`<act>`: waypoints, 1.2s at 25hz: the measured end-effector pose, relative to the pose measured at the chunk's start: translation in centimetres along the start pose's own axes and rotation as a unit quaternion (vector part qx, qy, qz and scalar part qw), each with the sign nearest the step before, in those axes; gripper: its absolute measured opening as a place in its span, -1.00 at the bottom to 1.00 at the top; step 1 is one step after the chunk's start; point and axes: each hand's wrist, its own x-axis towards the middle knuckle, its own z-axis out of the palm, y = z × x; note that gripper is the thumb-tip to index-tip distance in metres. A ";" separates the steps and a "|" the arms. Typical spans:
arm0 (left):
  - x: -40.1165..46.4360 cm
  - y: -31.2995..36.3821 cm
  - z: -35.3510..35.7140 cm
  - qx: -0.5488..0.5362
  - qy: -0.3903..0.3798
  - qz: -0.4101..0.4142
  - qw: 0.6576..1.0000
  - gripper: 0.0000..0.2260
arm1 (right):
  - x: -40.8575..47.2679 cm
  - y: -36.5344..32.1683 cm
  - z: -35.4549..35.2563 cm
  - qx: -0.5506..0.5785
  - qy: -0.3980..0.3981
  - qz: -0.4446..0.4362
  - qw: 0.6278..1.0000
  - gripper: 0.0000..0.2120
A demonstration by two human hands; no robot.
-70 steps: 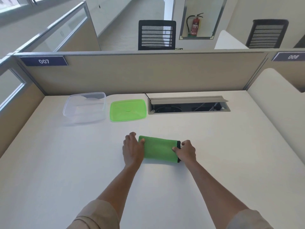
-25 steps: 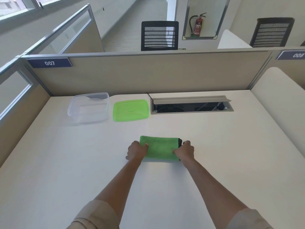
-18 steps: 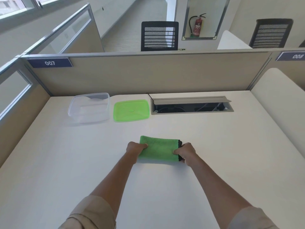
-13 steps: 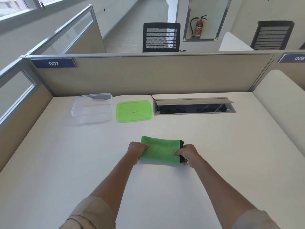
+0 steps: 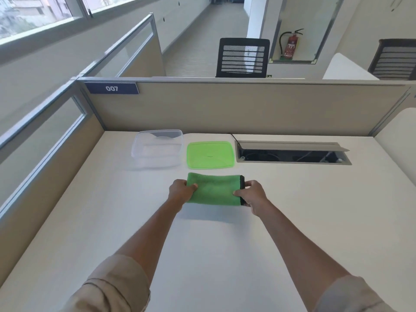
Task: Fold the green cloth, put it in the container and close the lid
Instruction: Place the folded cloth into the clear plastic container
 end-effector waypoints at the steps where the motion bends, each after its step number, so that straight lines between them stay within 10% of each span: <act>1: 0.4 0.2 -1.4 0.011 0.010 0.008 1.000 -0.79 | -0.1 -1.0 1.2 -0.007 0.006 -0.013 1.000 -0.49; 18: 14.5 4.1 -19.7 0.124 0.155 0.088 0.976 -0.76 | 4.6 -17.6 19.7 -0.107 0.033 -0.191 0.975 -0.43; 30: 22.0 2.8 -19.3 0.290 0.202 0.167 0.920 -0.71 | 12.7 -17.5 25.1 -0.401 0.080 -0.267 0.873 -0.55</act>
